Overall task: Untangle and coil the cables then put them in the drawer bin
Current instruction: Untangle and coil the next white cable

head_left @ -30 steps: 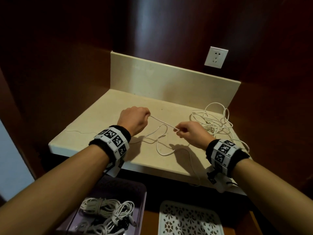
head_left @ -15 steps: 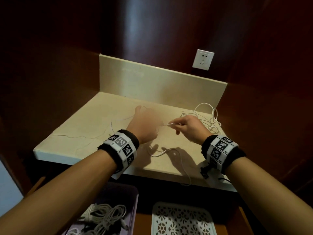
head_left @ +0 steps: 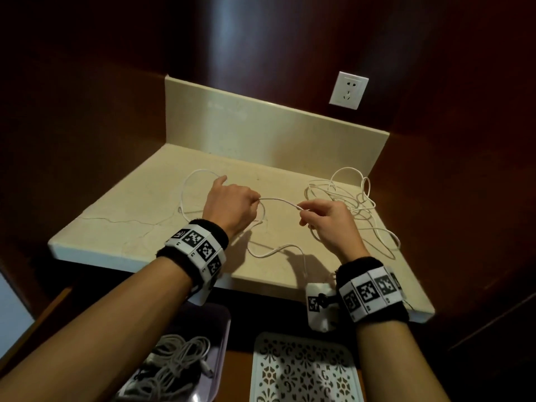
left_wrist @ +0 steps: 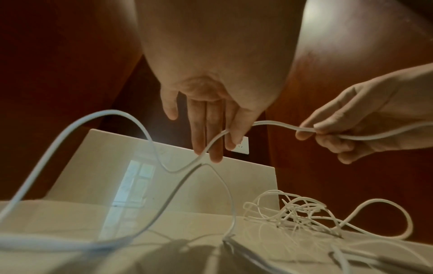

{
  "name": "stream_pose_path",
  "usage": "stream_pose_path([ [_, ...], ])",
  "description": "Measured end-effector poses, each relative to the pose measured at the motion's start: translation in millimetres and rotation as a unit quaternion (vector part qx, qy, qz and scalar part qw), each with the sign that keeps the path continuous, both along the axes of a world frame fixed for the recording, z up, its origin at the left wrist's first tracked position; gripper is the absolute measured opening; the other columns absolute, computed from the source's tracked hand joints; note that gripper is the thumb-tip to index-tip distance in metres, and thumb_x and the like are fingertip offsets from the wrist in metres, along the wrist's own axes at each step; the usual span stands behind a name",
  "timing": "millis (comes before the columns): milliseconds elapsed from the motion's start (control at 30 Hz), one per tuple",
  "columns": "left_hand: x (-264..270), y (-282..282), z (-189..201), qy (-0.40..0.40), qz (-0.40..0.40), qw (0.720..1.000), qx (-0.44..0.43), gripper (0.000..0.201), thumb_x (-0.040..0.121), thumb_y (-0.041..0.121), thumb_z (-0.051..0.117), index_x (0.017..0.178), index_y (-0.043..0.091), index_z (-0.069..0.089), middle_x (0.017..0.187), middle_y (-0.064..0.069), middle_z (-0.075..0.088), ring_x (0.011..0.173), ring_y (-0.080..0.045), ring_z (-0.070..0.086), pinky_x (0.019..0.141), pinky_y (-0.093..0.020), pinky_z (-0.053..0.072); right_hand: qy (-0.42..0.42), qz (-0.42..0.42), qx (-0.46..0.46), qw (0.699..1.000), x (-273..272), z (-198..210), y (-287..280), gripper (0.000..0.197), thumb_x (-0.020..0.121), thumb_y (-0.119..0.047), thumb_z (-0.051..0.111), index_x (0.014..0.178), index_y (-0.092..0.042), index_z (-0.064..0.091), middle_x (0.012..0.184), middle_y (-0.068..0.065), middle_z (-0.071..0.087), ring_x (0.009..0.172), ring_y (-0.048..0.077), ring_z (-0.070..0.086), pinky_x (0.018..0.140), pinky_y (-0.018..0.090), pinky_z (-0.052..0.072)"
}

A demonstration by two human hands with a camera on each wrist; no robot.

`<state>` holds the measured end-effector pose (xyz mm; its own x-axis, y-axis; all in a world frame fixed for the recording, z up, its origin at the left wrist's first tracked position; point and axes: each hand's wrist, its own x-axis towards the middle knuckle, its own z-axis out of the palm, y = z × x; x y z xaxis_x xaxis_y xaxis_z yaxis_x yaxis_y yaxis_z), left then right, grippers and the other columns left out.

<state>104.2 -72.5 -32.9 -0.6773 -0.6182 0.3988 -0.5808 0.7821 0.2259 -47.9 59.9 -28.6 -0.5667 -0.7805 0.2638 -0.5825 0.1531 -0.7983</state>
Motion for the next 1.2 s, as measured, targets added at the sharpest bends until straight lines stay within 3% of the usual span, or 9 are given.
stream_pose_path([
  [133, 2, 11, 1, 0.047, -0.056, 0.995, 0.066, 0.032, 0.094, 0.027, 0.053, 0.121, 0.035, 0.066, 0.118, 0.004, 0.069, 0.112, -0.02, 0.06, 0.095, -0.035, 0.046, 0.005, -0.026, -0.003, 1.0, 3, -13, 4, 0.016, 0.09, -0.011, 0.063, 0.095, -0.021, 0.075, 0.066, -0.004, 0.067, 0.061, 0.002, 0.057, 0.068, 0.027, 0.043],
  [333, 3, 19, 6, 0.043, -0.099, 0.991, 0.077, 0.026, 0.097, 0.035, 0.052, 0.112, 0.026, 0.071, 0.104, 0.003, 0.073, 0.101, -0.02, 0.063, 0.082, -0.034, 0.047, -0.021, -0.041, -0.024, 0.999, 14, -16, 6, 0.012, 0.087, -0.012, 0.067, 0.089, -0.021, 0.075, 0.068, -0.005, 0.068, 0.066, 0.008, 0.062, 0.07, 0.031, 0.048],
  [500, 10, 13, 7, 0.086, -0.08, 0.989, 0.095, 0.024, 0.097, 0.034, 0.052, 0.106, 0.023, 0.072, 0.1, 0.002, 0.073, 0.095, -0.021, 0.064, 0.081, -0.036, 0.048, -0.052, -0.033, 0.066, 0.996, 13, -17, 11, 0.008, 0.081, -0.014, 0.074, 0.083, -0.022, 0.075, 0.079, -0.004, 0.073, 0.082, 0.013, 0.068, 0.089, 0.038, 0.055],
  [633, 15, 12, 5, 0.134, -0.081, 0.979, 0.127, 0.021, 0.095, 0.032, 0.055, 0.101, 0.023, 0.073, 0.091, 0.004, 0.073, 0.085, -0.019, 0.065, 0.081, -0.038, 0.051, -0.034, -0.021, 0.15, 0.988, 18, -11, 12, 0.011, 0.079, -0.022, 0.077, 0.069, -0.025, 0.071, 0.079, -0.007, 0.073, 0.089, 0.013, 0.067, 0.089, 0.032, 0.05],
  [733, 17, 15, 0, 0.191, -0.099, 0.962, 0.167, 0.018, 0.093, 0.028, 0.059, 0.097, 0.022, 0.075, 0.073, 0.009, 0.066, 0.072, -0.014, 0.062, 0.079, -0.039, 0.052, -0.033, -0.04, 0.161, 0.986, 21, -8, 10, 0.012, 0.079, -0.023, 0.075, 0.068, -0.023, 0.071, 0.074, -0.008, 0.07, 0.083, 0.013, 0.063, 0.082, 0.031, 0.048],
  [900, 21, 17, -5, 0.274, -0.104, 0.928, 0.231, 0.015, 0.089, 0.024, 0.067, 0.098, 0.019, 0.078, 0.064, 0.008, 0.065, 0.055, -0.002, 0.058, 0.075, -0.036, 0.056, -0.108, -0.071, 0.041, 0.991, 32, -6, 7, 0.008, 0.088, -0.012, 0.061, 0.081, -0.012, 0.064, 0.06, 0.002, 0.061, 0.052, 0.014, 0.054, 0.05, 0.023, 0.039],
  [1000, 25, 13, -6, 0.276, -0.09, 0.931, 0.223, 0.015, 0.088, 0.025, 0.067, 0.098, 0.021, 0.078, 0.068, 0.007, 0.07, 0.058, -0.003, 0.06, 0.076, -0.037, 0.056, -0.143, -0.07, -0.004, 0.987, 37, -3, 7, 0.005, 0.091, -0.012, 0.06, 0.086, -0.013, 0.062, 0.066, 0.005, 0.062, 0.05, 0.015, 0.056, 0.043, 0.022, 0.035],
  [1133, 26, 12, -3, 0.245, -0.079, 0.947, 0.194, 0.019, 0.089, 0.023, 0.061, 0.1, 0.026, 0.076, 0.085, 0.002, 0.075, 0.084, -0.016, 0.069, 0.082, -0.039, 0.054, -0.104, -0.062, -0.004, 0.993, 38, -6, -1, 0.011, 0.089, -0.015, 0.064, 0.079, -0.021, 0.063, 0.077, 0.002, 0.066, 0.06, 0.014, 0.061, 0.054, 0.025, 0.039],
  [1200, 23, 16, 0, 0.232, -0.095, 0.949, 0.193, 0.02, 0.09, 0.027, 0.06, 0.104, 0.029, 0.075, 0.085, 0.003, 0.075, 0.085, -0.016, 0.069, 0.082, -0.038, 0.054, -0.08, -0.045, -0.012, 0.996, 41, -4, -5, 0.012, 0.087, -0.013, 0.065, 0.078, -0.021, 0.063, 0.079, 0.004, 0.069, 0.066, 0.012, 0.06, 0.059, 0.024, 0.041],
])
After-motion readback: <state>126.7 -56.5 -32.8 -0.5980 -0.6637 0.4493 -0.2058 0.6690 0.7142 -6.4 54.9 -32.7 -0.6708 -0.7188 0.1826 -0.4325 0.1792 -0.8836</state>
